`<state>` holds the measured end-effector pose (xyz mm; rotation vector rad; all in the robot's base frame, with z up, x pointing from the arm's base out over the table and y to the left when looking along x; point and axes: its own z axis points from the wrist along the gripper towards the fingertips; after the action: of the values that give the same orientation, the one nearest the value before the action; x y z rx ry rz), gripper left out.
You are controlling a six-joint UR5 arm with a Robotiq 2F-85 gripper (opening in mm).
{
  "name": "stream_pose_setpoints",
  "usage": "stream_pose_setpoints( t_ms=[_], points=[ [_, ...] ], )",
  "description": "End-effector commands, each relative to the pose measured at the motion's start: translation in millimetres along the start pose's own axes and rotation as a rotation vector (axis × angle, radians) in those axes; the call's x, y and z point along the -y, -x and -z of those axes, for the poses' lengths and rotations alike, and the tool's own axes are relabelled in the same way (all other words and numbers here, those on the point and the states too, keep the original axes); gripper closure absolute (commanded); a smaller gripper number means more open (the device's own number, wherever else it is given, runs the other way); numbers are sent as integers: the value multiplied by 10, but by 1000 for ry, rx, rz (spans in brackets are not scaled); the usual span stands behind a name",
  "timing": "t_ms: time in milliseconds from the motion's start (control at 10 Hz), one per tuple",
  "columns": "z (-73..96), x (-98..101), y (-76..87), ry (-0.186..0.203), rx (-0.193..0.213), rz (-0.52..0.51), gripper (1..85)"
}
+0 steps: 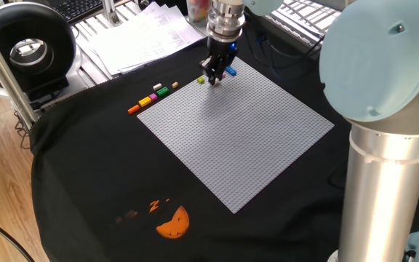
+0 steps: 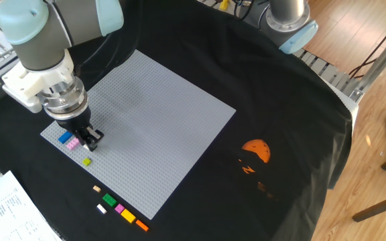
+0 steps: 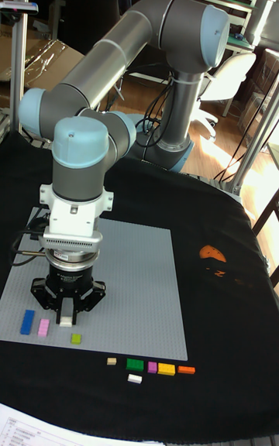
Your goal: Build with small Lego blocks
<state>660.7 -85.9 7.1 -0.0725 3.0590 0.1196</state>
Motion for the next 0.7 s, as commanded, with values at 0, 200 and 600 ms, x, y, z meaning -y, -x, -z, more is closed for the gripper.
stream_pose_setpoints(
  t_ms=[0, 200, 600],
  points=[
    [-20, 5, 22, 3, 8, -12, 690],
    [-9, 4, 17, 3, 6, -12, 690],
    [19, -16, 16, 2, -1, -20, 690]
  ],
)
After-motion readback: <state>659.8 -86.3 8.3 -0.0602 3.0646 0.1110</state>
